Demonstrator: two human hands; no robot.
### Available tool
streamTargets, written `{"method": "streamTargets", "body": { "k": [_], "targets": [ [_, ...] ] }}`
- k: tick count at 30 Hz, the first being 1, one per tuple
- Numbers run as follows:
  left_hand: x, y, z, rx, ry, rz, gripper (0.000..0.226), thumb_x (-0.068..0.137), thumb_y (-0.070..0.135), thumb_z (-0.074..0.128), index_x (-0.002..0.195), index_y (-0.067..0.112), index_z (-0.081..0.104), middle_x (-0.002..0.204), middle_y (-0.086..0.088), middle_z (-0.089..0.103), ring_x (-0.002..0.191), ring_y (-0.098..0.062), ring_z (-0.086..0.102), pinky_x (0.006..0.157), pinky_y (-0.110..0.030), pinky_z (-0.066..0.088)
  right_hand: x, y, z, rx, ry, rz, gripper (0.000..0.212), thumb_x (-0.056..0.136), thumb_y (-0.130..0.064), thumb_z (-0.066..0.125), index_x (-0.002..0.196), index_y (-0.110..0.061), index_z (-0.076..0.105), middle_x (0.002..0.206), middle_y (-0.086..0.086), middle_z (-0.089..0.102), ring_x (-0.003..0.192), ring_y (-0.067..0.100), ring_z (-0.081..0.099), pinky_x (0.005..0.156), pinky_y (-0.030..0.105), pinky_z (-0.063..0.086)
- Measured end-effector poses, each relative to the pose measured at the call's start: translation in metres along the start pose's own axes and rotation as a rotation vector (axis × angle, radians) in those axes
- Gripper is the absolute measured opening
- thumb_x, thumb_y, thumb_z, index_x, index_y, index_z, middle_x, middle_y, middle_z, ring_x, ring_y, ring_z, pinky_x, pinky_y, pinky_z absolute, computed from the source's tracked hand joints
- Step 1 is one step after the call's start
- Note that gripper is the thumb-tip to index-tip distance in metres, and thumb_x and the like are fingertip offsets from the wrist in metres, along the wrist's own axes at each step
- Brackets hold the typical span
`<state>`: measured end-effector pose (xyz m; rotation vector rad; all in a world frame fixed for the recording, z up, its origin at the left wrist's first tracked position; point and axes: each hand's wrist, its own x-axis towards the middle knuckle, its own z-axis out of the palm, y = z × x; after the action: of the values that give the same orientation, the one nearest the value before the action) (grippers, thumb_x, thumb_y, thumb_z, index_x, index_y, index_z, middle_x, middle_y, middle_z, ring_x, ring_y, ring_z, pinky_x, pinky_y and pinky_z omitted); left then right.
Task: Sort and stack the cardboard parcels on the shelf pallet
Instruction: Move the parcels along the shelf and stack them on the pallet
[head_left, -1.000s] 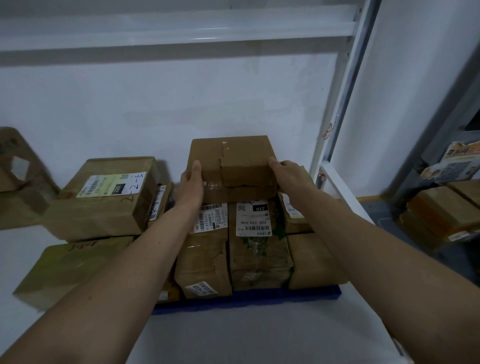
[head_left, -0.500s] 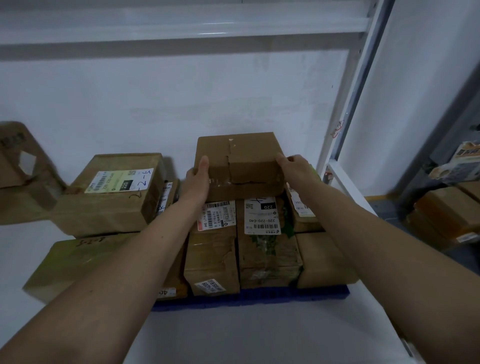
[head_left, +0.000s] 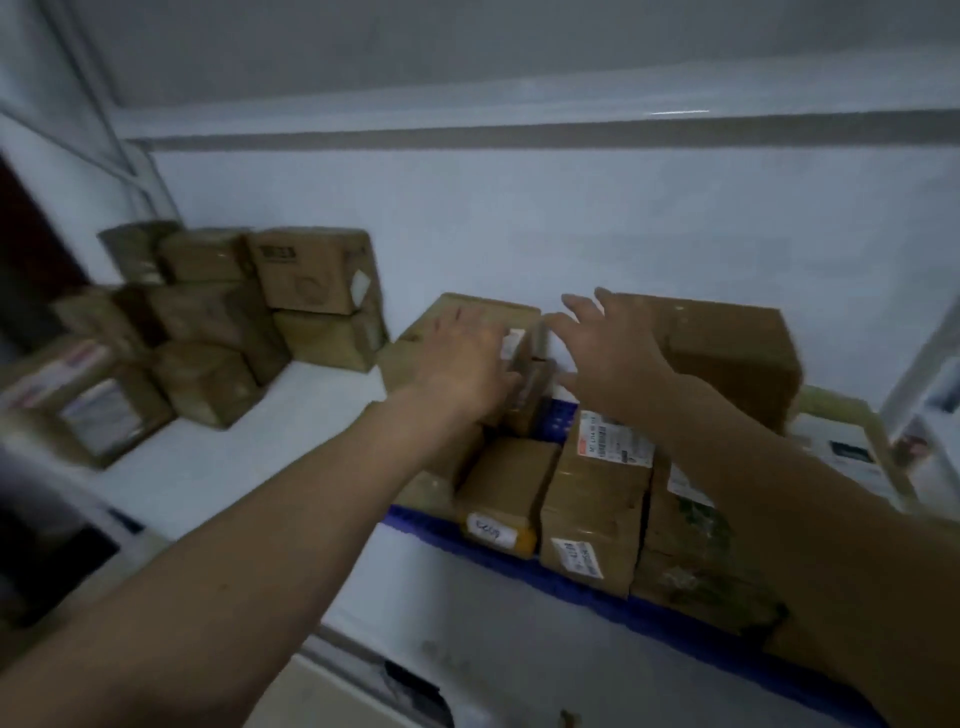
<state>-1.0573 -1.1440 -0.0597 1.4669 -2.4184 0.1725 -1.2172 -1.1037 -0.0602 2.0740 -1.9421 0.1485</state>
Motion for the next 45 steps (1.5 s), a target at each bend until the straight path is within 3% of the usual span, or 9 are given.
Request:
{"method": "streamTargets", "body": {
  "k": [8, 17, 21, 28, 33, 38, 45],
  "targets": [
    [-0.086, -0.098, -0.035, 0.065, -0.091, -0.296, 0.054, 0.086, 0.048, 0.061, 0.131, 0.02, 0.053, 0.139, -0.008, 0.046, 0.13, -0.028, 0.036, 0.108, -0.037, 0.031, 0.027, -0.12, -0.009, 0.233, -0.045, -0.264, 0.064, 0.089, -0.031, 0.06, 0.145, -0.027, 0.029, 0.155, 0.005, 0.021, 0.141, 0.034, 0.015, 0.112, 0.056, 0.013],
    [-0.147, -0.193, -0.053, 0.068, -0.095, -0.471, 0.059, 0.082, 0.052, 0.066, 0.131, 0.022, 0.054, 0.132, -0.005, 0.052, 0.123, -0.027, 0.042, 0.096, -0.036, 0.04, 0.038, -0.228, -0.023, 0.252, -0.063, -0.415, 0.065, 0.089, -0.034, 0.058, 0.146, -0.025, 0.026, 0.152, 0.007, 0.023, 0.139, 0.033, 0.014, 0.112, 0.057, 0.012],
    [-0.165, -0.237, -0.059, 0.032, -0.091, -0.49, 0.052, 0.08, 0.052, 0.068, 0.122, 0.023, 0.059, 0.129, -0.004, 0.053, 0.12, -0.025, 0.046, 0.094, -0.035, 0.044, 0.051, -0.274, -0.028, 0.234, -0.113, -0.411, 0.069, 0.09, -0.036, 0.057, 0.149, -0.026, 0.022, 0.154, 0.008, 0.019, 0.141, 0.034, 0.01, 0.113, 0.058, 0.011],
    [-0.188, -0.335, -0.064, -0.012, -0.087, -0.468, 0.054, 0.08, 0.051, 0.068, 0.123, 0.021, 0.059, 0.131, -0.002, 0.054, 0.12, -0.023, 0.047, 0.099, -0.038, 0.044, 0.08, -0.371, -0.019, 0.202, -0.105, -0.378, 0.066, 0.092, -0.04, 0.055, 0.147, -0.025, 0.023, 0.156, 0.007, 0.016, 0.144, 0.035, 0.006, 0.114, 0.058, 0.01],
    [-0.198, -0.39, -0.052, -0.066, -0.166, -0.44, 0.057, 0.082, 0.05, 0.067, 0.13, 0.021, 0.055, 0.141, -0.004, 0.046, 0.132, -0.024, 0.036, 0.106, -0.038, 0.037, 0.091, -0.425, 0.004, 0.201, -0.121, -0.314, 0.063, 0.089, -0.038, 0.057, 0.143, -0.021, 0.029, 0.153, 0.009, 0.02, 0.142, 0.034, 0.011, 0.111, 0.057, 0.013],
    [-0.194, -0.425, -0.036, -0.118, -0.216, -0.4, 0.057, 0.083, 0.049, 0.066, 0.132, 0.022, 0.054, 0.142, -0.004, 0.043, 0.133, -0.023, 0.034, 0.107, -0.037, 0.035, 0.103, -0.454, 0.022, 0.145, -0.185, -0.238, 0.073, 0.091, -0.047, 0.054, 0.149, -0.019, 0.019, 0.158, 0.006, 0.01, 0.145, 0.033, 0.007, 0.114, 0.055, 0.014],
    [-0.16, -0.455, -0.012, -0.176, -0.221, -0.36, 0.051, 0.083, 0.049, 0.066, 0.128, 0.026, 0.058, 0.138, -0.003, 0.047, 0.128, -0.025, 0.04, 0.102, -0.036, 0.04, 0.141, -0.467, 0.039, 0.178, -0.251, -0.177, 0.071, 0.091, -0.046, 0.054, 0.149, -0.023, 0.019, 0.159, 0.005, 0.009, 0.146, 0.032, 0.004, 0.115, 0.054, 0.012]
  ]
}}
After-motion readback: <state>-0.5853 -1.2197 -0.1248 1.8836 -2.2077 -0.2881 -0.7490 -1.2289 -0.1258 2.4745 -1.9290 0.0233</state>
